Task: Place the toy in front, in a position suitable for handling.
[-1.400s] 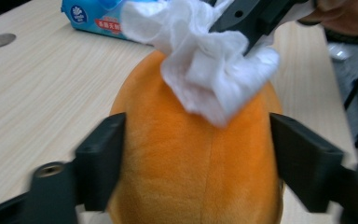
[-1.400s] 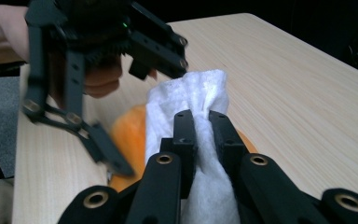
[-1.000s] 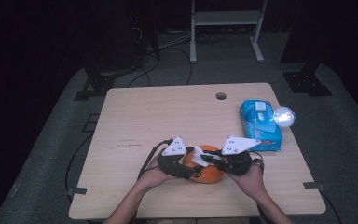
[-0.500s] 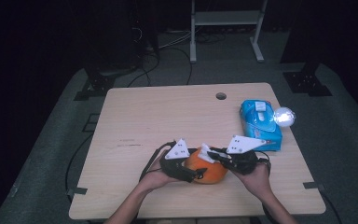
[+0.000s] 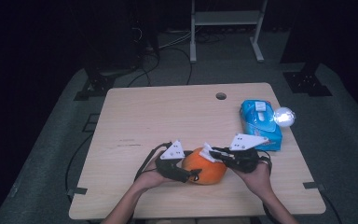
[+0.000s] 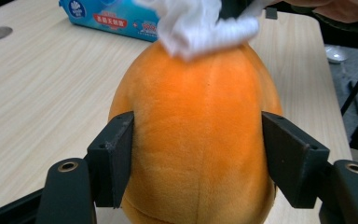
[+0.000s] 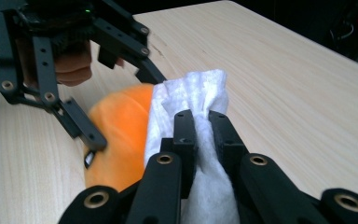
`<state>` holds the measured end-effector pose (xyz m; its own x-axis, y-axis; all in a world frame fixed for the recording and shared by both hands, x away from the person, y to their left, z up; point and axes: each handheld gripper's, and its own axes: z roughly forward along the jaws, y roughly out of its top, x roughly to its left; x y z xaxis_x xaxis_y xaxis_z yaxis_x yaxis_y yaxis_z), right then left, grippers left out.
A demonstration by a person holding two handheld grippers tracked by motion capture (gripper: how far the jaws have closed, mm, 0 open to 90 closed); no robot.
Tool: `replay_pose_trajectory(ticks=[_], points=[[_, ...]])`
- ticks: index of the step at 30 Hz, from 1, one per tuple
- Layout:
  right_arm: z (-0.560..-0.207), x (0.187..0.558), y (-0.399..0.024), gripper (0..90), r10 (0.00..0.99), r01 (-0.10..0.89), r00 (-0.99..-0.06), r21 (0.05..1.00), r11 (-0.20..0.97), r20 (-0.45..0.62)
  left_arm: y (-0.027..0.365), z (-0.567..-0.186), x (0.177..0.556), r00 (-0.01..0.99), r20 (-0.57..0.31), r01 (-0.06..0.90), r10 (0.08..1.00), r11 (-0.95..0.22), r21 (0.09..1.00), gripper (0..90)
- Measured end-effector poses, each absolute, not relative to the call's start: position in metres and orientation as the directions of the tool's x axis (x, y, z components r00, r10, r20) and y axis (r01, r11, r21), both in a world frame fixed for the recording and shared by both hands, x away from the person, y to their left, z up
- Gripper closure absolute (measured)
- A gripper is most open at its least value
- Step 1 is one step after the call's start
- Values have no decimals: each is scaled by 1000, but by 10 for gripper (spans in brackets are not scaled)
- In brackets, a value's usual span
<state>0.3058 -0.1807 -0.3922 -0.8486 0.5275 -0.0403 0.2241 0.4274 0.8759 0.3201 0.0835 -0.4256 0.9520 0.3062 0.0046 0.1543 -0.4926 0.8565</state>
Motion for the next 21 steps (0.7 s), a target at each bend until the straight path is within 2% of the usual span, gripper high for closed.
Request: replay_pose_trajectory(ticks=[2, 4, 6, 9, 13, 17, 21], points=[[-394, 307, -185, 818, 532, 241, -846, 876, 417, -21, 83, -424, 321, 954, -14, 164, 300, -483, 860, 270], [-395, 304, -181, 818, 527, 228, -849, 875, 428, -37, 80, -420, 322, 953, -25, 169, 303, -458, 873, 177], [-395, 302, -176, 818, 504, 216, -863, 879, 424, -31, 79, -417, 323, 951, -56, 184, 305, -412, 892, 149], [-394, 297, -163, 817, 481, 180, -874, 876, 447, -65, 75, -420, 321, 951, -6, 152, 308, -453, 878, 202], [-394, 301, -169, 817, 498, 193, -865, 876, 441, -60, 83, -423, 324, 946, -21, 179, 324, -468, 866, 307], [-401, 306, -187, 817, 535, 255, -845, 874, 413, -6, 93, -427, 328, 944, -60, 212, 325, -457, 864, 322], [-405, 306, -197, 817, 555, 281, -832, 865, 415, 5, 100, -428, 329, 941, -66, 223, 332, -463, 858, 325]])
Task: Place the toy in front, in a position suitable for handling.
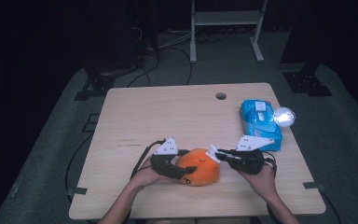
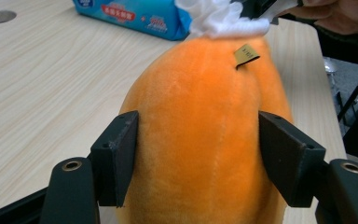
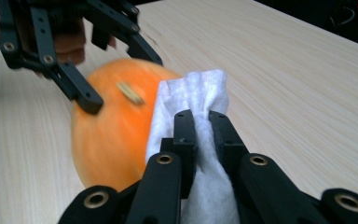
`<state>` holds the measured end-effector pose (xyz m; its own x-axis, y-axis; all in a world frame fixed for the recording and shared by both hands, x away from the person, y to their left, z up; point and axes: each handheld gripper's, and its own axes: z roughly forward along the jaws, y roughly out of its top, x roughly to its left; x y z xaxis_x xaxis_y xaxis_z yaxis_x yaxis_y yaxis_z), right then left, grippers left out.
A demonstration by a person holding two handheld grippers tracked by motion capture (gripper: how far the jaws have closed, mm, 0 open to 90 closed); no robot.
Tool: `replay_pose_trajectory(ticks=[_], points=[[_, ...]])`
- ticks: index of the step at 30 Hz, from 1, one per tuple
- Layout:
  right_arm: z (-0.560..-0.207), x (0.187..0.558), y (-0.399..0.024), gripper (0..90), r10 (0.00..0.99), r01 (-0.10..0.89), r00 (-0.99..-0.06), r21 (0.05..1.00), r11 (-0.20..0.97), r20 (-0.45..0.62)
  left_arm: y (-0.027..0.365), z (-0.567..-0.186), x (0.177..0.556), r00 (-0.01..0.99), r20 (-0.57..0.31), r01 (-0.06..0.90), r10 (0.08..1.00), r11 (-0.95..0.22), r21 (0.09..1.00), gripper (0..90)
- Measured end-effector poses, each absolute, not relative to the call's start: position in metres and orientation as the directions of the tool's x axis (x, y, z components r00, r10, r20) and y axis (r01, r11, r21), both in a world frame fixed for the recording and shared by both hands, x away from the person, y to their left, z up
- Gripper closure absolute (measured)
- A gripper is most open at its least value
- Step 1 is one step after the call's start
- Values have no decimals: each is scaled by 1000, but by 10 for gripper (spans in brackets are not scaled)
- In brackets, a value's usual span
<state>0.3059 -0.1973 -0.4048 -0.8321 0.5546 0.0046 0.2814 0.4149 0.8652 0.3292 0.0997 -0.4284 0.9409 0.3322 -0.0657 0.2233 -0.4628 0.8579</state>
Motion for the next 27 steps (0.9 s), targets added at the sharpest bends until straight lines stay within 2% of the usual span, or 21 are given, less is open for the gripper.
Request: replay_pose_trajectory(ticks=[3, 13, 19, 27], points=[[-408, 305, -198, 817, 554, 297, -832, 863, 409, 24, 102, -430, 330, 937, -83, 239, 340, -448, 861, 325], [-395, 298, -178, 816, 513, 230, -858, 886, 402, -10, 99, -431, 330, 934, -76, 236, 348, -446, 864, 321], [-401, 303, -191, 816, 535, 267, -845, 875, 404, 10, 102, -432, 335, 924, -108, 270, 368, -424, 865, 324], [-398, 305, -181, 816, 521, 246, -854, 879, 407, -2, 86, -425, 319, 951, -24, 176, 309, -475, 862, 321]])
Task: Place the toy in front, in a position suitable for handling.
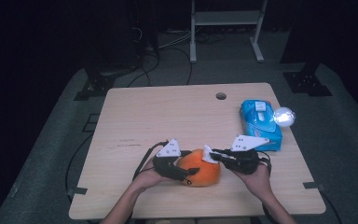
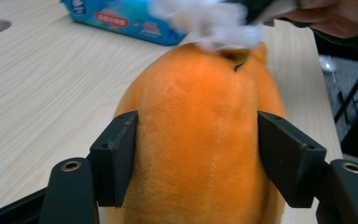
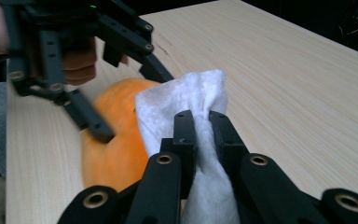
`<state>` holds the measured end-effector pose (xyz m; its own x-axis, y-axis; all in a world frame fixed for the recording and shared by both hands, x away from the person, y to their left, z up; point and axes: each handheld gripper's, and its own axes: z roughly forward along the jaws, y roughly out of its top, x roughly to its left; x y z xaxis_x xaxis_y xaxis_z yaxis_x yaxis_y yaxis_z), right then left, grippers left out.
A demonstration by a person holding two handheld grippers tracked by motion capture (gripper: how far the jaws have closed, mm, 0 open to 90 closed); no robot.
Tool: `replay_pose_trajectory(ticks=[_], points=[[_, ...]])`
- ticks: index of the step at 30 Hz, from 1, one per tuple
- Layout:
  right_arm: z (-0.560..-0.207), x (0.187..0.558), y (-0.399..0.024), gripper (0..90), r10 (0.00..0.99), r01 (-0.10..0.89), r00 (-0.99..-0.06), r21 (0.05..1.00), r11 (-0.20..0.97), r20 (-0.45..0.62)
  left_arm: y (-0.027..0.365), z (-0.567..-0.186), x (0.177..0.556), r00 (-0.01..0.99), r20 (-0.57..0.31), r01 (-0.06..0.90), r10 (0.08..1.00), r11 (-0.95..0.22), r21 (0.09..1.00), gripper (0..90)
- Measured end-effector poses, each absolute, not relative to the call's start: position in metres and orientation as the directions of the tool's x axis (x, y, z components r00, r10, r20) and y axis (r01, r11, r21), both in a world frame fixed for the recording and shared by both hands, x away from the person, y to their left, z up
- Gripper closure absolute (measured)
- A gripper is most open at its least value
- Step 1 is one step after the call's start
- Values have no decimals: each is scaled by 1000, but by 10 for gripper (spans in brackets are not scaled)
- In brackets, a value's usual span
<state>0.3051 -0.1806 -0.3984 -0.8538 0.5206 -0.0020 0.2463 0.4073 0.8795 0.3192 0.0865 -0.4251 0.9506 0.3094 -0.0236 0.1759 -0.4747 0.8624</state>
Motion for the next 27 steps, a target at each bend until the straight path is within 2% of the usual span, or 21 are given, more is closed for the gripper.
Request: replay_pose_trajectory(ticks=[9, 14, 16, 20, 21, 23, 27], points=[[-405, 311, -191, 816, 548, 297, -836, 869, 396, 36, 85, -423, 317, 956, -26, 170, 293, -481, 860, 314], [-398, 304, -178, 814, 515, 252, -857, 884, 394, 15, 80, -421, 312, 959, -5, 149, 282, -493, 857, 301], [-398, 304, -176, 815, 505, 242, -863, 881, 406, 5, 83, -420, 314, 960, -16, 156, 279, -487, 859, 272], [-400, 302, -178, 815, 485, 235, -875, 880, 413, 6, 88, -419, 323, 942, -93, 239, 322, -453, 859, 116], [-400, 301, -180, 815, 482, 229, -876, 879, 418, 0, 88, -420, 324, 941, -104, 250, 323, -452, 856, 105], [-400, 302, -183, 815, 486, 234, -874, 878, 419, 1, 87, -424, 324, 943, -123, 260, 308, -456, 851, 138], [-398, 302, -187, 815, 506, 247, -862, 875, 416, 2, 81, -422, 319, 940, -89, 245, 329, -469, 848, 240]])
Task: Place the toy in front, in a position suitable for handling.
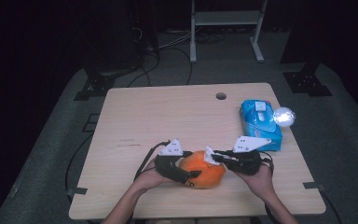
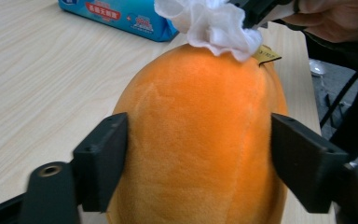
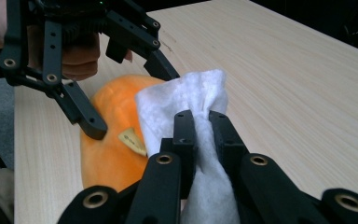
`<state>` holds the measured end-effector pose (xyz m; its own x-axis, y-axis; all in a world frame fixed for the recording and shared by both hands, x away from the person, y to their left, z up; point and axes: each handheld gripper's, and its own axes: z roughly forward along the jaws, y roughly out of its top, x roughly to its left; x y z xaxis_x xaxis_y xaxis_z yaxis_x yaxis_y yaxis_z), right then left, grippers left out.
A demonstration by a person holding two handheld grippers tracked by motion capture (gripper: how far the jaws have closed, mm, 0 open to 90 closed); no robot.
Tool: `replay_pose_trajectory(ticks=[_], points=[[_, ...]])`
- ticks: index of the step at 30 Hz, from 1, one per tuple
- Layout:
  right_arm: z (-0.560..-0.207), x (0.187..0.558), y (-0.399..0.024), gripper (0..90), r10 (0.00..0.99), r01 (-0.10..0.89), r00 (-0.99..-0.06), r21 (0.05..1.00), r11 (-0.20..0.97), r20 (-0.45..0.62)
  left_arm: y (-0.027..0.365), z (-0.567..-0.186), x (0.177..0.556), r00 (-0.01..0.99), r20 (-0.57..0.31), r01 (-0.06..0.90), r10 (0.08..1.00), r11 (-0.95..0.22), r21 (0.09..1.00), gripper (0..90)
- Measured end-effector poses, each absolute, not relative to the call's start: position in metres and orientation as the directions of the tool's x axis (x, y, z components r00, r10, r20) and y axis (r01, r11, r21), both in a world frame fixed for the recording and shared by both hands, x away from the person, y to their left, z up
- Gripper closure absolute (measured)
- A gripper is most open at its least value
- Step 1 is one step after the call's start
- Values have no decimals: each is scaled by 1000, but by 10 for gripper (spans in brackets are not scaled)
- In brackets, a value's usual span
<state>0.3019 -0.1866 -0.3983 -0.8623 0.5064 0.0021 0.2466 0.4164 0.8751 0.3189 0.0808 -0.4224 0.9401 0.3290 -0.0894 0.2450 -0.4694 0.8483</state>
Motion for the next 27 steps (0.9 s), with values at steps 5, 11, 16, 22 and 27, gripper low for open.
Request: replay_pose_trajectory(ticks=[5, 11, 16, 22, 27], points=[[-390, 293, -169, 815, 466, 192, -885, 890, 414, -25, 65, -416, 308, 938, -25, 204, 346, -490, 847, 269], [-390, 294, -165, 816, 450, 188, -892, 884, 428, -28, 69, -416, 309, 947, -45, 200, 319, -474, 858, 207], [-393, 297, -178, 816, 455, 221, -890, 887, 406, 14, 78, -422, 323, 931, -176, 309, 319, -439, 843, 93], [-391, 301, -184, 816, 485, 236, -875, 883, 405, 12, 73, -416, 316, 934, -115, 268, 340, -447, 853, 273], [-384, 290, -170, 815, 449, 175, -893, 892, 417, -35, 59, -409, 302, 946, -18, 182, 323, -487, 854, 291]])
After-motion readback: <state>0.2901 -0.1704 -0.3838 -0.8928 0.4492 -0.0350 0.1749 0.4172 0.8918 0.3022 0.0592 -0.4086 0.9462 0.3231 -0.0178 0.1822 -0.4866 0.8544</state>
